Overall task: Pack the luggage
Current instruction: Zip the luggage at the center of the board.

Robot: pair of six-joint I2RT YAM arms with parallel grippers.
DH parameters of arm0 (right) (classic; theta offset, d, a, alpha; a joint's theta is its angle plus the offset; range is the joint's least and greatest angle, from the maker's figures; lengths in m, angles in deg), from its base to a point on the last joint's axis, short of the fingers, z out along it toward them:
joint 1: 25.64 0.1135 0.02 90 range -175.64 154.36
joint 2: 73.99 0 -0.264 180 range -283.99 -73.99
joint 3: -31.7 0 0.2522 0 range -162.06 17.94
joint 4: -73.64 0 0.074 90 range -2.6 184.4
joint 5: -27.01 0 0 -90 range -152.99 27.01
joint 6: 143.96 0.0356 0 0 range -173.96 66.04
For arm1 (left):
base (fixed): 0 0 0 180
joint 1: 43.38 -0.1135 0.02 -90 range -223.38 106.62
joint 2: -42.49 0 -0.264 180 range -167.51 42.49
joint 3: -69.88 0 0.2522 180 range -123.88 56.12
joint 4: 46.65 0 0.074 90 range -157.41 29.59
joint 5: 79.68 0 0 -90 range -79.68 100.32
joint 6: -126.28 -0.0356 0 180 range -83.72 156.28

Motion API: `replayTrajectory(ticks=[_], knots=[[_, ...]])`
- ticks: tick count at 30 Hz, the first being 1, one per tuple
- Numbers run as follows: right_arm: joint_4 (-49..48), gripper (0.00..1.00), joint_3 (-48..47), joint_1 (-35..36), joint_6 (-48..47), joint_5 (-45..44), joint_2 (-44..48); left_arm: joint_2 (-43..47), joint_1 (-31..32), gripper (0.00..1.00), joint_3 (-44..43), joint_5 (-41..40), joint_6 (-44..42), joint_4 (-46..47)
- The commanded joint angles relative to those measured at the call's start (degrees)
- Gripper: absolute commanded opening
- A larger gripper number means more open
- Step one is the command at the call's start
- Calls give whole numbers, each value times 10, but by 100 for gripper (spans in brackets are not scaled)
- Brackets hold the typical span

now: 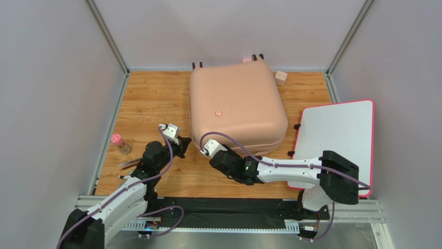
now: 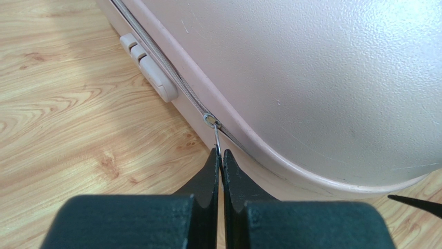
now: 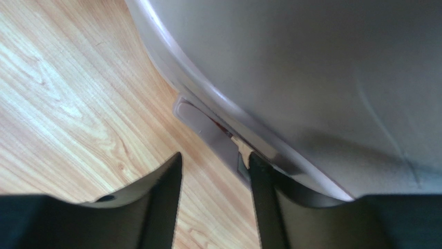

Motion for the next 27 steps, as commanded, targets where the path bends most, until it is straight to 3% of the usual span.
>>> replayTrajectory(ticks=[1,14,20,27], knots=[[51,47,-1,-37,-12,63,-50,6,16,0,-14,104,7,9],[104,0,-38,-37,-8,86,-112,-67,15,0,-40,75,5,29],[115,0,-40,-37,-11,109,-108,-80,-6,0,-68,29,3,3],[121,0,-28,-37,-11,143,-73,-117,-94,0,-97,67,21,31]])
